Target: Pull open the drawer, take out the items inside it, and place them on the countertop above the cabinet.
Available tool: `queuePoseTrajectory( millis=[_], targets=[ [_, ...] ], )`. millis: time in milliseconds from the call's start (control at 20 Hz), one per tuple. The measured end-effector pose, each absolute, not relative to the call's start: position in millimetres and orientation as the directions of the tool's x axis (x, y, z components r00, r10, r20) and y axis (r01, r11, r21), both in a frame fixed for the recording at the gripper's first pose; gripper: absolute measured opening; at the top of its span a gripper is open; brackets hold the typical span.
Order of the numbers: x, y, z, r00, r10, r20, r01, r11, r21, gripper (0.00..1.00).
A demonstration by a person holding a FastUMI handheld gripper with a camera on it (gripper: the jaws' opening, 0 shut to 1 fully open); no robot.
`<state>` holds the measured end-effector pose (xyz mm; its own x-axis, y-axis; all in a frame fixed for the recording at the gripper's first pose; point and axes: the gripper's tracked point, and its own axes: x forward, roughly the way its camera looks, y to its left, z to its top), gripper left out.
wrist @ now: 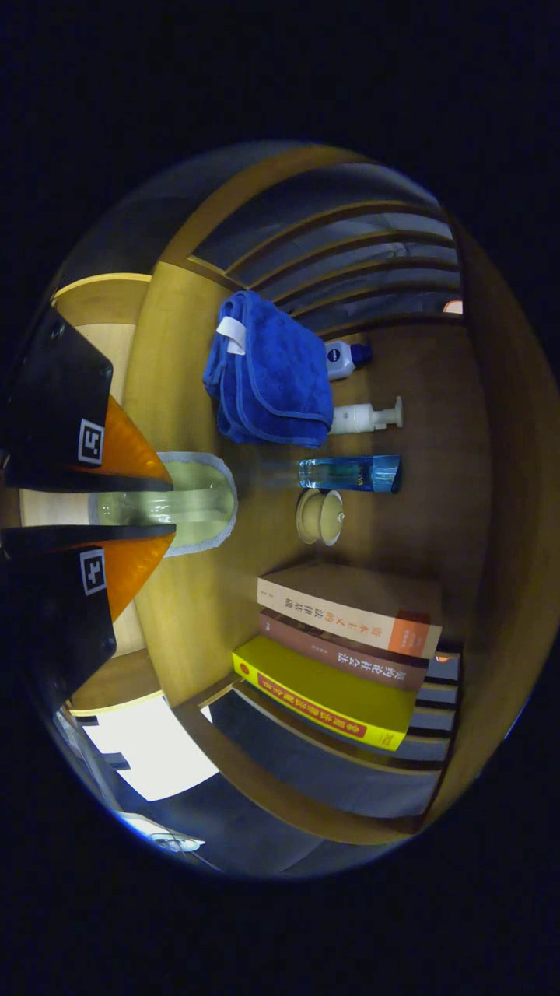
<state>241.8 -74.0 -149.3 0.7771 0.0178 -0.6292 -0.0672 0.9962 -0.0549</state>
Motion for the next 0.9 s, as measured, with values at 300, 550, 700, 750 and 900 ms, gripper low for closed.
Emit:
queuePoseTrajectory(
  millis=[300,550,700,750,900],
  targets=[
    [281.5,-71.6,-167.5,0.780,0.008,-0.625,-0.068,0.995,-0.073,0.26],
    [295.3,-76.7,-184.6,0.775,-0.012,-0.632,-0.053,0.995,-0.084,0.26],
    [297.3,-72.5,-185.7,0.779,-0.007,-0.627,-0.059,0.995,-0.084,0.28],
    [297.0,-71.2,-186.1,0.779,-0.007,-0.627,-0.058,0.995,-0.083,0.30],
    [293.9,-68.0,-178.9,0.793,0.002,-0.609,-0.056,0.996,-0.069,0.35]
  ],
)
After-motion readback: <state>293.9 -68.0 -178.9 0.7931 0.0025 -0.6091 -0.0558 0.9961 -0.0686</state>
